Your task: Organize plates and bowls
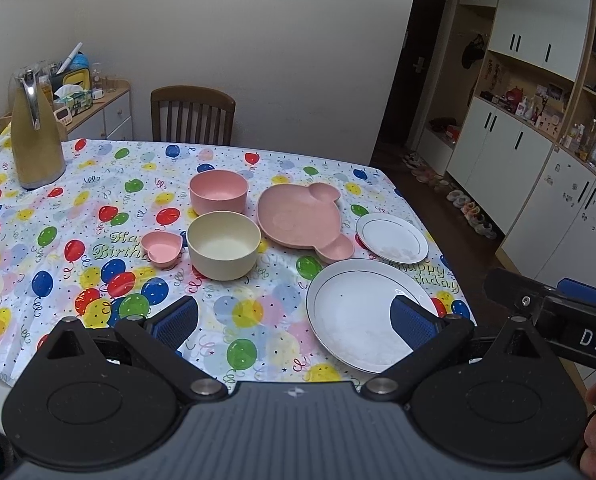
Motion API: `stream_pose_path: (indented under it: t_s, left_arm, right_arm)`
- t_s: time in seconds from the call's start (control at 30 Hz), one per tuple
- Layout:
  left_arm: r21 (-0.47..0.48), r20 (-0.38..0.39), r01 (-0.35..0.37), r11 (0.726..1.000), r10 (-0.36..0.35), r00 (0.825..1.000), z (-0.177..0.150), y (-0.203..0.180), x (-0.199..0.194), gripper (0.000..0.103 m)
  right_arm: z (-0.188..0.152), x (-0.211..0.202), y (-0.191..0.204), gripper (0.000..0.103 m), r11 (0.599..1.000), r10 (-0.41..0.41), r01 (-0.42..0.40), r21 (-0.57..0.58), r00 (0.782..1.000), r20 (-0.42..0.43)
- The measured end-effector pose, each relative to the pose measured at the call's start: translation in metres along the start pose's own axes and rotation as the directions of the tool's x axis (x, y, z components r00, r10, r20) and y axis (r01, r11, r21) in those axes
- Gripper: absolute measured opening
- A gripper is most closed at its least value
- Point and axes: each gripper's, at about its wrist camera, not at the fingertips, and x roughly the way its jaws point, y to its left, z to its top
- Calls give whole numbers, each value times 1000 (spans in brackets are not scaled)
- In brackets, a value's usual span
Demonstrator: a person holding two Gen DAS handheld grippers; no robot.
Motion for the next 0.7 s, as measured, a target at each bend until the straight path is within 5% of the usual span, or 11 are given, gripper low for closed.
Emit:
stream_pose_path:
  t_s: [0.7]
  left_arm:
    - [28,36,39,999,-40,999,1,-7,-1,103]
  right_arm:
    - [-2,-7,-10,101,998,-42,41,37,999,24]
